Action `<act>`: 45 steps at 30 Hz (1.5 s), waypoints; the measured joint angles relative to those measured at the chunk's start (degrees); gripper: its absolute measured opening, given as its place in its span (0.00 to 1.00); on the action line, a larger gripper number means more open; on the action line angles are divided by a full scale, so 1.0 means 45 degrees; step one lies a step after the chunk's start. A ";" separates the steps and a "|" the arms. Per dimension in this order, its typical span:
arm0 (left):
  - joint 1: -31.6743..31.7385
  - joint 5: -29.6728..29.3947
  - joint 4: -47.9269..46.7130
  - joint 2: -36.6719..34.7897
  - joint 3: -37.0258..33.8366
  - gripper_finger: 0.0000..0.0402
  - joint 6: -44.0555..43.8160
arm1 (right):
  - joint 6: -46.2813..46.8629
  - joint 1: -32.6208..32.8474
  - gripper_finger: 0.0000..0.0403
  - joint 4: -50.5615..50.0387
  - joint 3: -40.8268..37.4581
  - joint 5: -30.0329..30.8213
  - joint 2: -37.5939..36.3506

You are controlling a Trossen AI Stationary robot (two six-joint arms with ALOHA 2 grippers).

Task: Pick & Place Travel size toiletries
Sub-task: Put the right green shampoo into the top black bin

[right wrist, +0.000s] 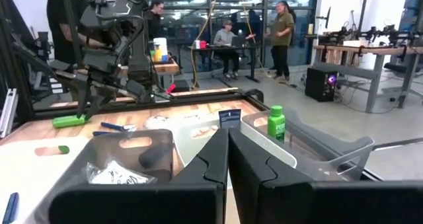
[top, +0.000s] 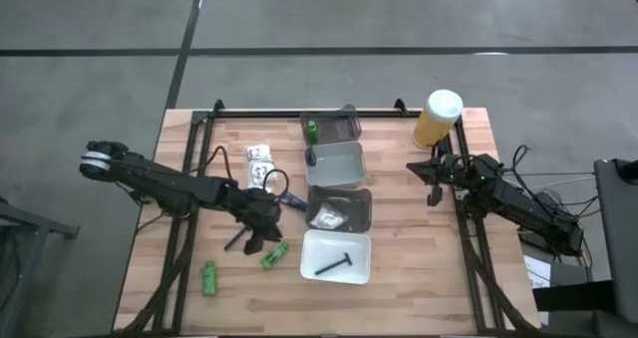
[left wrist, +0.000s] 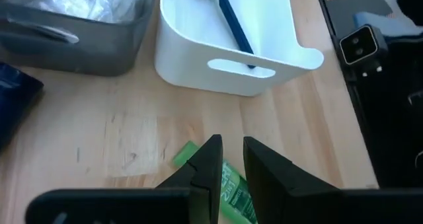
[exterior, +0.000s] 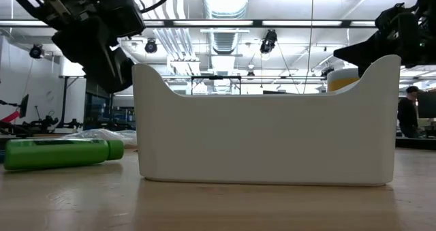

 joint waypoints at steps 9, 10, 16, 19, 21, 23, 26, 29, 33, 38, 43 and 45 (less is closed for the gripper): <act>-0.1122 -0.0366 0.0001 0.0001 0.0149 0.16 -0.0585 | -0.0034 0.0000 0.02 0.0005 0.0000 0.0000 0.0000; -0.1376 -0.0657 0.0009 0.0002 0.0222 0.16 -0.0549 | -0.0008 0.0000 0.02 0.0001 0.0000 0.0000 0.0000; -0.2941 -0.2669 -0.0654 0.0026 0.0903 0.16 -0.0082 | -0.0008 0.0000 0.02 0.0005 0.0000 0.0000 -0.0005; -0.3629 -0.3721 -0.1508 0.0026 0.1189 0.16 0.0108 | -0.0036 0.0000 0.02 0.0007 0.0000 0.0000 -0.0005; -0.3902 -0.4249 -0.1727 0.0026 0.1224 0.16 0.0089 | 0.0000 0.0000 0.02 0.0005 0.0000 0.0000 -0.0005; -0.4028 -0.4592 -0.1807 0.0026 0.1196 0.16 0.0031 | -0.0024 0.0000 0.02 0.0006 0.0000 -0.0004 -0.0010; -0.4094 -0.5088 -0.1801 0.0055 0.1180 0.16 -0.0099 | -0.0003 0.0000 0.02 0.0005 0.0000 0.0000 -0.0010; -0.4094 -0.5805 -0.1801 0.0137 0.1180 0.16 -0.0018 | -0.0039 0.0000 0.02 0.0005 0.0000 0.0000 -0.0005; -0.4089 -0.6207 -0.1763 0.0367 0.1175 0.16 -0.0013 | -0.0014 0.0000 0.02 0.0009 0.0000 0.0000 0.0000; -0.4084 -0.6484 -0.1461 0.0915 0.1190 0.16 -0.0401 | -0.0044 0.0000 0.02 0.0010 0.0000 0.0000 0.0005; -0.4063 -0.6766 -0.1151 0.1660 0.1224 0.16 -0.1329 | -0.0022 0.0000 0.02 0.0010 0.0000 0.0000 0.0015; -0.4034 -0.6770 -0.1126 0.1929 0.1236 0.16 -0.1566 | -0.0039 0.0000 0.02 0.0015 0.0000 -0.0005 0.0061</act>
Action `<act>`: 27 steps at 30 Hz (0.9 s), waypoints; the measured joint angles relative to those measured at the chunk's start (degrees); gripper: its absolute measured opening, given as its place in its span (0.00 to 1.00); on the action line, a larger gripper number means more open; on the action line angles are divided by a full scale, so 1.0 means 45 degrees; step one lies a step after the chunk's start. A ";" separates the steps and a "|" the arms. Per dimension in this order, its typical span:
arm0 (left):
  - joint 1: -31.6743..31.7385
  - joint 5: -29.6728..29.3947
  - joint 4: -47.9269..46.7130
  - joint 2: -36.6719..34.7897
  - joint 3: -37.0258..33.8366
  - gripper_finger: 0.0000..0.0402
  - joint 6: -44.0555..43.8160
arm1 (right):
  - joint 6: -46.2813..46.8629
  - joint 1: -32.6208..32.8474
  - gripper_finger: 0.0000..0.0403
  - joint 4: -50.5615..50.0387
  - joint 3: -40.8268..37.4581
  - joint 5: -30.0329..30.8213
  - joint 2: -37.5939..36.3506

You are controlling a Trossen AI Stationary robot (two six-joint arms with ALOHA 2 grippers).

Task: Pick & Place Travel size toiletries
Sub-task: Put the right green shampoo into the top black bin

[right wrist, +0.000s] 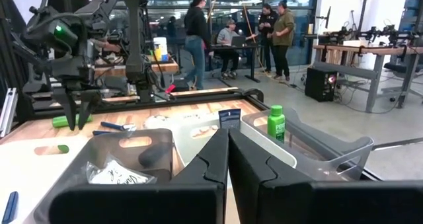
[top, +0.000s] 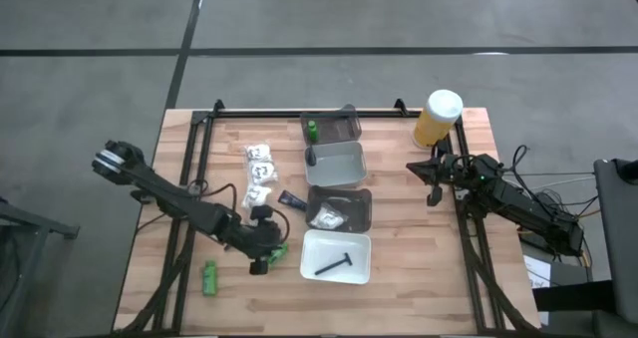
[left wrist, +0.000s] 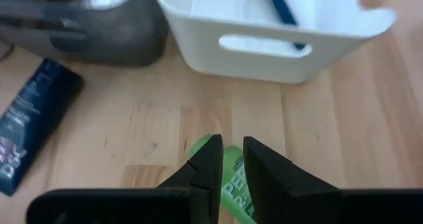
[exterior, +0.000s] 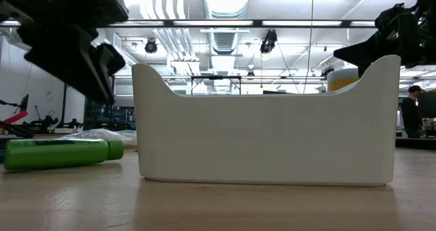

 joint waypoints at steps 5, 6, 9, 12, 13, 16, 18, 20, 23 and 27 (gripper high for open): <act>0.0285 0.0137 0.0200 0.0502 0.0342 0.16 -0.0311 | 0.0000 0.0000 0.02 -0.0005 0.0000 0.0005 0.0050; 0.0357 0.0217 0.0106 0.0577 0.0513 0.16 -0.0343 | 0.0004 0.0000 0.02 -0.0005 0.0000 0.0005 0.0062; 0.0562 0.0255 -0.0710 0.0852 0.1057 0.16 -0.0448 | 0.0036 0.0000 0.02 -0.0010 0.0000 0.0005 0.0089; 0.0749 0.0570 -0.1347 0.1088 0.1782 0.16 -0.0684 | -0.0003 0.0000 0.02 -0.0005 0.0000 0.0005 0.0089; 0.0812 0.0782 -0.1574 0.1156 0.2031 0.16 -0.0806 | 0.0000 0.0000 0.02 -0.0005 0.0000 0.0005 0.0089; 0.0936 0.1246 -0.2518 0.1479 0.2794 0.21 -0.1099 | 0.0018 -0.0002 0.02 -0.0005 0.0000 0.0005 0.0089; 0.0998 0.1363 -0.3003 0.1692 0.3178 0.26 -0.1206 | 0.0030 0.0000 0.02 -0.0005 0.0000 0.0000 0.0080; 0.1044 0.1378 -0.3348 0.1904 0.3391 0.33 -0.1302 | 0.0004 0.0000 0.02 -0.0005 0.0000 0.0005 0.0089; 0.1082 0.1949 -0.3770 0.2139 0.3409 0.44 -0.1620 | 0.0026 0.0000 0.02 -0.0005 0.0000 0.0002 0.0089; 0.1091 0.3366 -0.3807 0.2487 0.3286 0.53 -0.2603 | 0.0039 0.0000 0.02 -0.0005 0.0000 0.0000 0.0089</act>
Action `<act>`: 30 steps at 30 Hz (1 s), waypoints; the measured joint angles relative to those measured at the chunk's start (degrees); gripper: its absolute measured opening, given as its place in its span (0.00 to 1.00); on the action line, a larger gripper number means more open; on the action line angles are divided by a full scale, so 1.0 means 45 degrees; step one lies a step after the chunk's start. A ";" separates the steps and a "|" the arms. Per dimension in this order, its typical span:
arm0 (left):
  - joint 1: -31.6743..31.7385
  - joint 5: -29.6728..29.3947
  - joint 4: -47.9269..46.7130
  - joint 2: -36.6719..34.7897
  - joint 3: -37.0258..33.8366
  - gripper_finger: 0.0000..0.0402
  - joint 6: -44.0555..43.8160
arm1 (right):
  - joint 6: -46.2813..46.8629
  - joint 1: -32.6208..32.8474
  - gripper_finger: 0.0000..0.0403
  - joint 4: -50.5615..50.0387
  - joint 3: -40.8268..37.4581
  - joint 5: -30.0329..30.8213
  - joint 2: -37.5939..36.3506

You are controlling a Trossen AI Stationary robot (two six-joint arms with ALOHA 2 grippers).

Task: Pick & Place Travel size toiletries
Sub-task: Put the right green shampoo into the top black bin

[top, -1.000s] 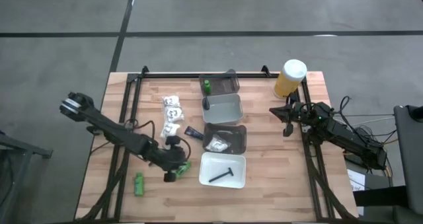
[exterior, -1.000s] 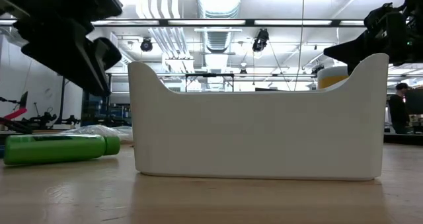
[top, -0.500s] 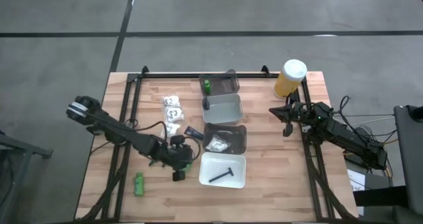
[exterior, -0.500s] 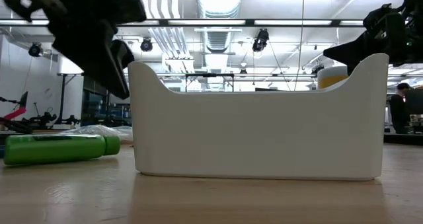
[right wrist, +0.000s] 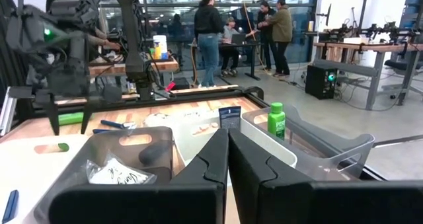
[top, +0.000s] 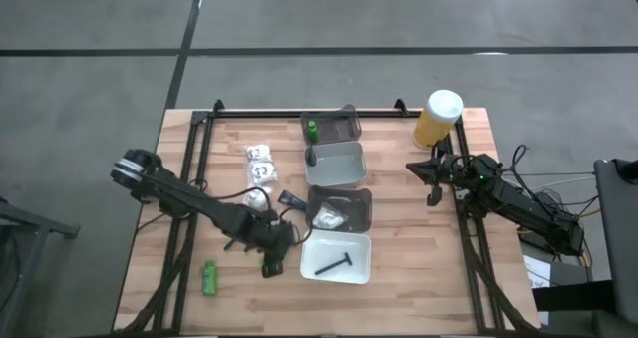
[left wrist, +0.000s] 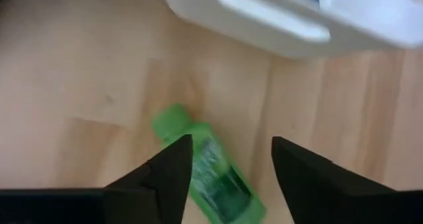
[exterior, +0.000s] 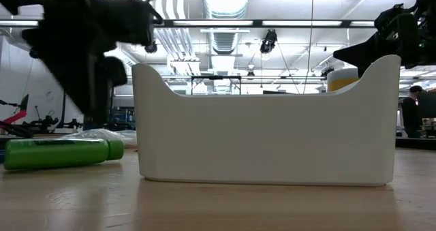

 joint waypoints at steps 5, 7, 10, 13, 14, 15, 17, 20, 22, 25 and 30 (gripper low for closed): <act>-0.0005 0.0545 0.0154 0.0147 -0.0001 0.56 0.1523 | -0.0002 0.0000 0.02 -0.0003 0.0000 0.0000 -0.0005; -0.0003 0.0543 0.0111 0.0084 -0.0005 0.56 0.3126 | -0.0033 0.0000 0.02 0.0000 0.0000 0.0000 0.0000; 0.0000 0.0543 0.0136 -0.0144 -0.0005 0.55 0.6037 | -0.0005 0.0000 0.02 0.0000 0.0000 0.0000 0.0000; 0.0064 0.0533 0.0123 -0.0463 -0.0013 0.55 0.8850 | -0.0039 0.0000 0.02 -0.0003 0.0000 0.0000 0.0000; 0.0101 0.0528 0.0141 -0.0569 -0.0033 0.55 0.9576 | -0.0022 0.0000 0.02 0.0000 0.0000 0.0000 0.0000; 0.0130 0.0524 0.0169 -0.0674 -0.0108 0.55 1.0253 | -0.0001 -0.0004 0.02 -0.0001 0.0000 0.0000 0.0000; 0.0162 0.0492 0.0119 -0.0813 -0.0350 0.55 1.1785 | -0.0022 -0.0005 0.02 0.0000 0.0000 0.0000 0.0000; 0.0177 0.0481 0.0106 -0.1031 -0.0720 0.55 1.4908 | -0.0006 -0.0002 0.02 0.0000 0.0000 0.0000 0.0005; 0.0216 0.0472 0.0213 -0.1250 -0.0900 0.55 1.7306 | -0.0034 -0.0003 0.02 0.0000 0.0000 0.0000 0.0001; 0.0253 0.0290 0.0952 -0.1498 -0.1190 0.55 1.9849 | -0.0005 0.0000 0.02 0.0000 0.0000 0.0000 0.0005; 0.0215 0.0300 0.1643 -0.1754 -0.1828 0.55 2.0798 | -0.0039 0.0000 0.02 0.0002 0.0000 0.0000 0.0002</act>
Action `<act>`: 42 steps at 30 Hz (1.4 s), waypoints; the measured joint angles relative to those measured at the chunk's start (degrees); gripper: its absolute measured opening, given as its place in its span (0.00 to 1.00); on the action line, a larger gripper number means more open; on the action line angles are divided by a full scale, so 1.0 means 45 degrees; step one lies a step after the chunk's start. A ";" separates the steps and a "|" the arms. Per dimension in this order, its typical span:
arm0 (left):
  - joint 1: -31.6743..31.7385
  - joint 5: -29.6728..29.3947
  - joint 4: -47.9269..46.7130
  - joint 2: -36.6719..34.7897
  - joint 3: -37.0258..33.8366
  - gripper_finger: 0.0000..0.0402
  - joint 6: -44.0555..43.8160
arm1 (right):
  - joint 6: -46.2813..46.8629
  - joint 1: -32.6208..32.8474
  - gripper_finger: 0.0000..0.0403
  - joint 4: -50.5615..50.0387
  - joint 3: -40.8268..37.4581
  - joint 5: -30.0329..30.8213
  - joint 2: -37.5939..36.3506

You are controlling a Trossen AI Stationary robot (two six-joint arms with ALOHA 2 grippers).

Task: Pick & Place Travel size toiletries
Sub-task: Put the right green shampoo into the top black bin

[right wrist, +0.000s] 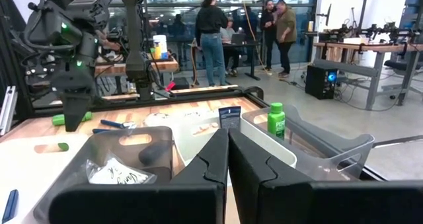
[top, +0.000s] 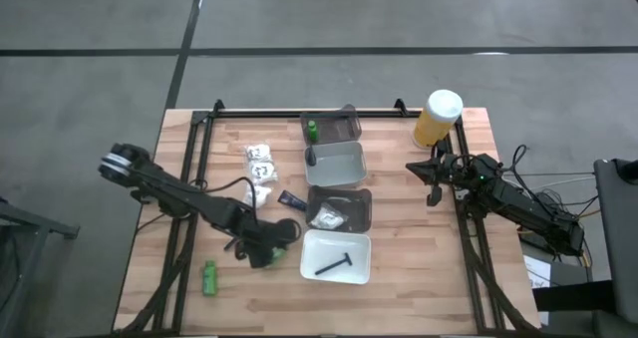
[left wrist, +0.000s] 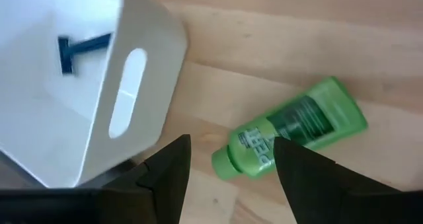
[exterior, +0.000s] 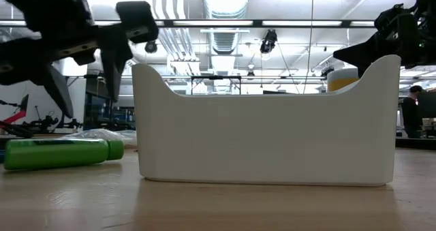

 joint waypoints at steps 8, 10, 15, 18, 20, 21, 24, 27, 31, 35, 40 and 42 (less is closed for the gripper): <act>-0.0026 0.0003 0.0425 -0.0930 -0.1081 0.54 0.2048 | 0.0034 0.0000 0.02 -0.0002 0.0000 0.0000 -0.0005; -0.0117 0.0000 0.0515 -0.1055 -0.1433 0.54 0.2249 | 0.0002 0.0000 0.02 0.0001 0.0000 0.0000 -0.0004; -0.0324 0.0036 0.1617 -0.1481 -0.2373 0.54 0.4130 | 0.0000 0.0000 0.02 -0.0006 0.0000 0.0000 0.0013; -0.0317 0.0035 0.2037 -0.1650 -0.2706 0.54 0.4982 | 0.0039 0.0000 0.02 -0.0002 0.0000 0.0000 0.0008; -0.0322 0.0064 0.2058 -0.1714 -0.2782 0.54 0.5394 | 0.0018 -0.0002 0.02 -0.0004 0.0000 0.0000 0.0014; -0.0327 0.0169 0.2085 -0.1758 -0.2782 0.54 0.5507 | 0.0004 -0.0001 0.02 -0.0003 0.0000 0.0000 0.0013; -0.0344 0.0590 0.2292 -0.1815 -0.2777 0.54 0.5814 | 0.0034 -0.0005 0.02 -0.0002 0.0000 0.0000 0.0001; -0.0366 0.0939 0.2434 -0.1762 -0.2777 0.54 0.6188 | 0.0001 0.0000 0.02 -0.0002 0.0000 0.0000 -0.0002; -0.0366 0.0909 0.2396 -0.1477 -0.2819 0.54 0.6581 | 0.0000 -0.0005 0.02 -0.0002 0.0000 0.0000 0.0005; -0.0366 0.0752 0.2441 -0.1175 -0.3102 0.54 0.6969 | 0.0021 0.0000 0.02 -0.0002 0.0000 0.0000 -0.0002; -0.0366 0.0699 0.3814 -0.0719 -0.3543 0.54 0.7488 | 0.0032 -0.0001 0.02 -0.0002 0.0000 0.0000 -0.0002; -0.0366 0.0699 0.4326 -0.0445 -0.3588 0.54 0.7479 | 0.0000 -0.0004 0.02 -0.0003 0.0000 0.0000 0.0007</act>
